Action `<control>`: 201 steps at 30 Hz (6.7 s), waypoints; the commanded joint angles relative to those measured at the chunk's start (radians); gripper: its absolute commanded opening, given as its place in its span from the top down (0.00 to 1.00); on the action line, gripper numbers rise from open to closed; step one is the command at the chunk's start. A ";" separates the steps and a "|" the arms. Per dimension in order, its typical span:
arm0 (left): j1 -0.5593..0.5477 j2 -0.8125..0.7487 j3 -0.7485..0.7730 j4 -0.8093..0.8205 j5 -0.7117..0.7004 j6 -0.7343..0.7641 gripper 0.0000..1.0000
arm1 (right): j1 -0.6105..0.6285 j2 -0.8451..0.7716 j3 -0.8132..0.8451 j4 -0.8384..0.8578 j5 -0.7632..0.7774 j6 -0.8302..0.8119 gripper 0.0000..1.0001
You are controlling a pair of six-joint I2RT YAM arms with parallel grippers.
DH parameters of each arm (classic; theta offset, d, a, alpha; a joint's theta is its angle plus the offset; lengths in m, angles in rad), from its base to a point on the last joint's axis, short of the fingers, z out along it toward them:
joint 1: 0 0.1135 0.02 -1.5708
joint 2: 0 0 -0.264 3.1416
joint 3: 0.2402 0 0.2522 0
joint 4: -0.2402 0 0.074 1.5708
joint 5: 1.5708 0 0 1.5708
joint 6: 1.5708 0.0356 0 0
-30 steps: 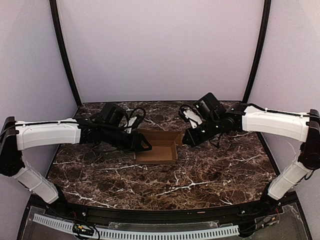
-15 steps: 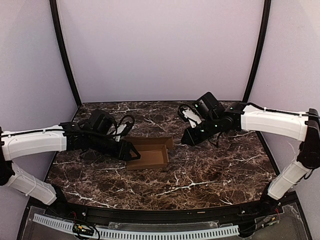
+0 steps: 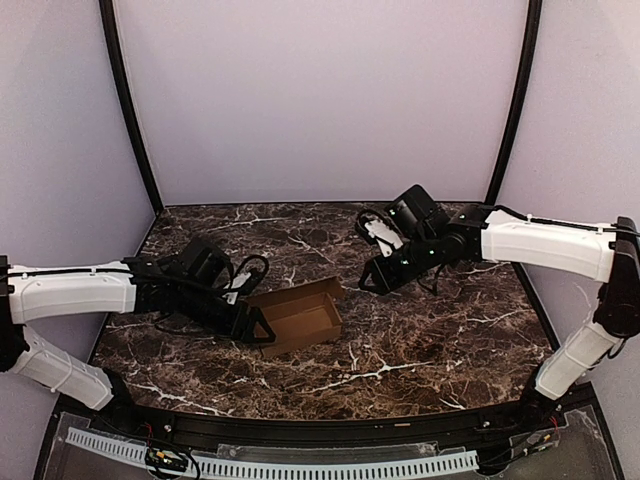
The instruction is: Fold the paper box
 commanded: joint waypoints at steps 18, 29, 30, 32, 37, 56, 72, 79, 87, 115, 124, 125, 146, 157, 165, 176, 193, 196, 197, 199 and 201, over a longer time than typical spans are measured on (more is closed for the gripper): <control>0.006 -0.239 0.196 -0.572 -0.192 0.087 0.01 | -0.010 0.032 0.024 0.035 0.019 -0.054 0.47; 0.006 -0.302 0.062 -0.517 -0.463 0.050 0.27 | -0.075 0.092 0.009 0.157 -0.079 -0.118 0.63; 0.006 -0.291 0.051 -0.469 -0.471 0.036 0.34 | -0.079 0.108 0.017 0.166 -0.091 -0.113 0.70; 0.008 -0.267 0.021 -0.401 -0.494 0.020 0.55 | -0.086 0.138 0.030 0.183 -0.112 -0.106 0.81; 0.034 -0.197 -0.028 -0.235 -0.472 0.013 0.95 | -0.094 0.184 0.045 0.223 -0.145 -0.093 0.96; 0.039 -0.040 0.003 0.080 -0.291 -0.012 0.99 | -0.082 0.247 0.037 0.322 -0.337 -0.063 1.00; 0.039 0.008 -0.001 0.138 -0.214 -0.030 0.99 | -0.039 0.213 -0.047 0.313 -0.290 0.009 1.00; 0.040 0.010 -0.003 0.146 -0.211 -0.033 0.99 | -0.020 0.193 -0.051 0.281 -0.274 0.023 1.00; 0.040 0.014 0.002 0.154 -0.202 -0.029 0.99 | -0.008 0.171 -0.049 0.249 -0.258 0.033 1.00; 0.039 -0.003 -0.031 0.171 -0.196 -0.027 0.99 | -0.002 0.144 -0.061 0.079 -0.167 0.009 1.00; 0.040 -0.008 -0.034 0.174 -0.191 -0.028 0.99 | -0.002 0.125 -0.045 0.093 -0.254 0.016 1.00; 0.040 -0.007 -0.035 0.175 -0.190 -0.029 0.99 | -0.002 0.123 -0.042 0.093 -0.266 0.017 1.00; 0.040 -0.015 -0.045 0.190 -0.187 -0.030 0.99 | -0.002 0.083 -0.087 0.001 -0.078 0.043 1.00; 0.039 -0.021 -0.051 0.189 -0.186 -0.031 0.99 | 0.006 0.020 -0.152 0.052 -0.221 0.087 1.00; 0.040 -0.023 -0.056 0.192 -0.172 -0.040 0.99 | 0.026 0.046 -0.157 0.120 -0.287 0.116 1.00; 0.037 -0.014 -0.067 0.211 -0.114 -0.054 0.99 | 0.036 0.077 -0.158 0.211 -0.351 0.161 1.00; 0.029 -0.003 -0.069 0.211 -0.094 -0.035 0.99 | 0.040 0.088 -0.135 0.275 -0.346 0.211 1.00; 0.030 -0.006 -0.072 0.209 -0.097 -0.033 0.99 | 0.040 0.092 -0.144 0.278 -0.342 0.213 1.00; 0.029 -0.008 -0.073 0.209 -0.098 -0.033 0.99 | 0.041 0.094 -0.148 0.278 -0.343 0.213 1.00; 0.029 -0.010 -0.074 0.206 -0.097 -0.031 0.99 | 0.046 0.097 -0.158 0.278 -0.336 0.213 1.00; 0.029 -0.011 -0.073 0.204 -0.097 -0.030 0.99 | 0.055 0.099 -0.166 0.278 -0.328 0.215 1.00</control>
